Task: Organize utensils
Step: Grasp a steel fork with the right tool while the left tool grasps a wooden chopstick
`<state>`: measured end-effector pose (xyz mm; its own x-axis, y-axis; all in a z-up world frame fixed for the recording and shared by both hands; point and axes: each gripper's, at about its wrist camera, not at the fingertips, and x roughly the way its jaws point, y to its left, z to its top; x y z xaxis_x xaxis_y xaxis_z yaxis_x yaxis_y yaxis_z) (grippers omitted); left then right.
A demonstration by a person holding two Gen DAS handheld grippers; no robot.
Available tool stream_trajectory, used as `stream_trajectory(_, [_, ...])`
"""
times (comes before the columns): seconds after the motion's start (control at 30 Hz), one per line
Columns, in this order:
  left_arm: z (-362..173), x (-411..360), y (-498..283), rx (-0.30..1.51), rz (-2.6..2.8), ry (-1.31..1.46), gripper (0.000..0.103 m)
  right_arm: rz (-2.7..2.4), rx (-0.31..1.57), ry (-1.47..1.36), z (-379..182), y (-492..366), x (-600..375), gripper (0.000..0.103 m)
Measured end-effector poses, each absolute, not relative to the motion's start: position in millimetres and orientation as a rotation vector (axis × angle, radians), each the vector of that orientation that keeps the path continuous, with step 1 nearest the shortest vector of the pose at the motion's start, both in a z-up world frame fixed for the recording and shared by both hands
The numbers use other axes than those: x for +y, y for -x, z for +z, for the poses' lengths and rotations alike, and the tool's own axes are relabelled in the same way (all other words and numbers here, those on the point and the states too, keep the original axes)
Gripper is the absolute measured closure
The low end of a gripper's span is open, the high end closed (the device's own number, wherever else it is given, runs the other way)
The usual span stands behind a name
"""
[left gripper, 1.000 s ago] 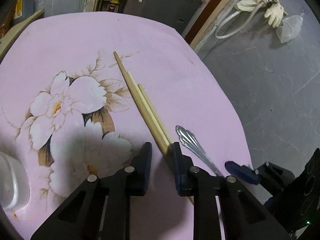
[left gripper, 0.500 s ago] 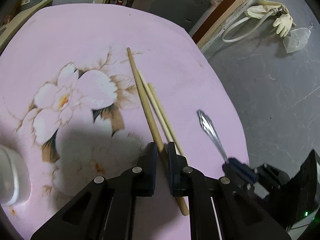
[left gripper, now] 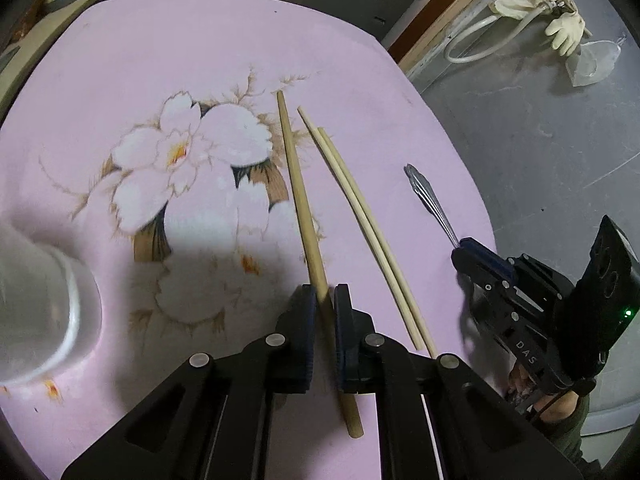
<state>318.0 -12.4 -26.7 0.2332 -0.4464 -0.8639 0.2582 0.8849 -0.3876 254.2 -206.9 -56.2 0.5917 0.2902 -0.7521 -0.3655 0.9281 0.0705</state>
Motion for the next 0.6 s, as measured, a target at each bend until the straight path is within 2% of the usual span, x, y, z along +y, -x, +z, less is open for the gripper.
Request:
stream_trajectory(0.23, [-24.0, -22.4, -335.8, 1.262, -0.469, 0.112, 0.095, 0.379, 0.867, 0.092, -59.4, -273.8, -200.0, 0.092])
stream_trajectory(0.6, [-22.7, -31.8, -350.6, 1.234, -0.412, 0.100, 0.095, 0.426, 0.939, 0.206, -61.2, -295.6, -187.3, 0.091])
